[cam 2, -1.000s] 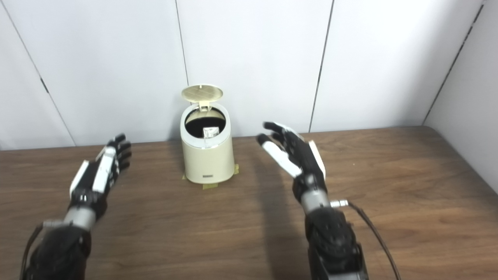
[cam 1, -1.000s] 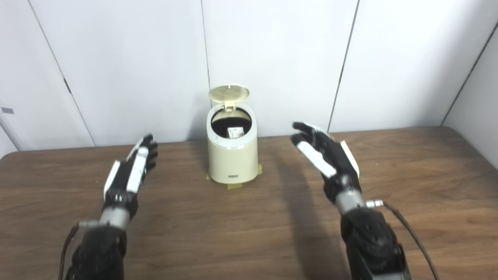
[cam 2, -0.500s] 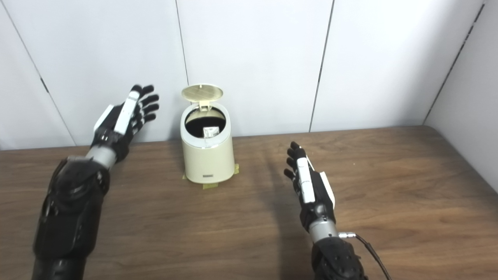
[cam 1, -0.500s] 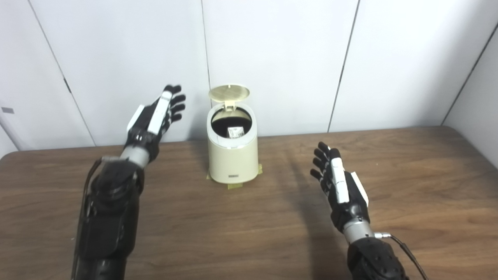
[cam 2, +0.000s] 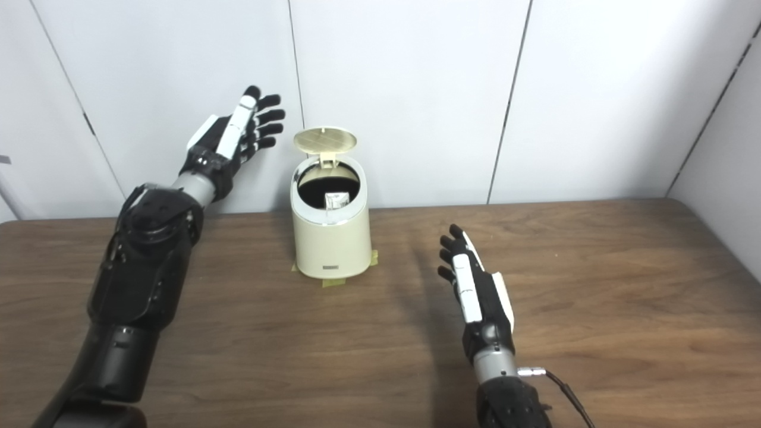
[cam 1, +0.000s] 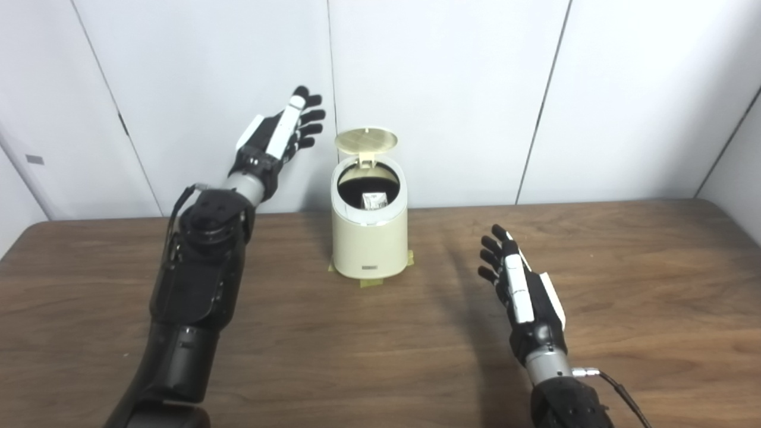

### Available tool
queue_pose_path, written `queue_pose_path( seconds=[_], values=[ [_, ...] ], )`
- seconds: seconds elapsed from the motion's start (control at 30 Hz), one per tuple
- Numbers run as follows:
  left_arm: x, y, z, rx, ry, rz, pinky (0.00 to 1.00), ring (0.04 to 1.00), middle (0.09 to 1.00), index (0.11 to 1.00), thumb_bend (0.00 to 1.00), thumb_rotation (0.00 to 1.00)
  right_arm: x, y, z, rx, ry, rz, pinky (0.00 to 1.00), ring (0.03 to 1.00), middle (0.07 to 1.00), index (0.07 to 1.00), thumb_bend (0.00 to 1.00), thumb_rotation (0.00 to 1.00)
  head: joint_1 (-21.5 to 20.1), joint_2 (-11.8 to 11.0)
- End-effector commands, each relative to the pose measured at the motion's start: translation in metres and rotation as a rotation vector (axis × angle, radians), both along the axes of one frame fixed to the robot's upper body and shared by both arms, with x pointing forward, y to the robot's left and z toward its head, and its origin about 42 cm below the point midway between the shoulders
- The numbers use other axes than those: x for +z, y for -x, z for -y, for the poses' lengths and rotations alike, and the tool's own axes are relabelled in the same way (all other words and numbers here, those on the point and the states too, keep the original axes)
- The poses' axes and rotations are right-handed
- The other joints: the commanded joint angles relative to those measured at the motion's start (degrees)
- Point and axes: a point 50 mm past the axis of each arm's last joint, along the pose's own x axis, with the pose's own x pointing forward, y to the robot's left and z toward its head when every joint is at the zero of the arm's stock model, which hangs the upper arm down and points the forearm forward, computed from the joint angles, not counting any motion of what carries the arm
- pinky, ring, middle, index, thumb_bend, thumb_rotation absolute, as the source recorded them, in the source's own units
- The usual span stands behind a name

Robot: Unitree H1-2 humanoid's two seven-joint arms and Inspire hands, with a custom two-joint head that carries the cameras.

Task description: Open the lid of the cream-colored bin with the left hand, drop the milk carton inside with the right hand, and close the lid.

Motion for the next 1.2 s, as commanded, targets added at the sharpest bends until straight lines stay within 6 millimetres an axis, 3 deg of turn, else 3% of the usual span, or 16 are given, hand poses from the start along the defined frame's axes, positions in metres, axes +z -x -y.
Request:
queue_pose_path(
  seconds=[0.0, 0.4, 0.6, 0.73, 1.0, 1.17],
  values=[
    [0.049, -0.007, 0.003, -0.018, -0.033, 0.149, 0.93, 0.901, 0.894, 0.919, 0.58, 1.00, 0.016, -0.007, -0.003, 0.003, -0.009, 0.091, 0.85, 0.898, 0.906, 0.942, 0.60, 1.00, 0.01, 0.03],
    [0.064, -0.013, 0.013, -0.072, -0.283, 0.252, 0.92, 0.854, 0.807, 0.883, 0.54, 1.00, 0.010, -0.011, -0.008, -0.013, -0.001, 0.071, 0.77, 0.866, 0.888, 0.926, 0.58, 1.00, -0.49, -0.06],
    [0.062, -0.009, 0.018, -0.065, -0.419, 0.311, 0.99, 0.826, 0.779, 0.878, 0.56, 1.00, 0.007, -0.014, -0.009, -0.021, 0.087, 0.071, 0.74, 0.867, 0.883, 0.920, 0.56, 1.00, -0.77, -0.16],
    [0.060, -0.009, 0.020, -0.065, -0.448, 0.318, 1.00, 0.864, 0.761, 0.858, 0.56, 1.00, 0.008, -0.015, -0.010, -0.025, 0.120, 0.073, 0.74, 0.866, 0.883, 0.920, 0.55, 1.00, -0.94, -0.15],
    [0.063, -0.008, 0.023, -0.079, -0.480, 0.332, 1.00, 0.845, 0.725, 0.812, 0.53, 1.00, 0.010, -0.017, -0.014, -0.032, 0.143, 0.068, 0.75, 0.863, 0.885, 0.912, 0.58, 1.00, -1.52, -0.08],
    [0.062, -0.008, 0.023, -0.100, -0.501, 0.340, 1.00, 0.825, 0.709, 0.845, 0.52, 1.00, 0.011, -0.017, -0.015, -0.033, 0.154, 0.073, 0.74, 0.857, 0.882, 0.915, 0.58, 1.00, -1.80, 0.09]
  ],
)
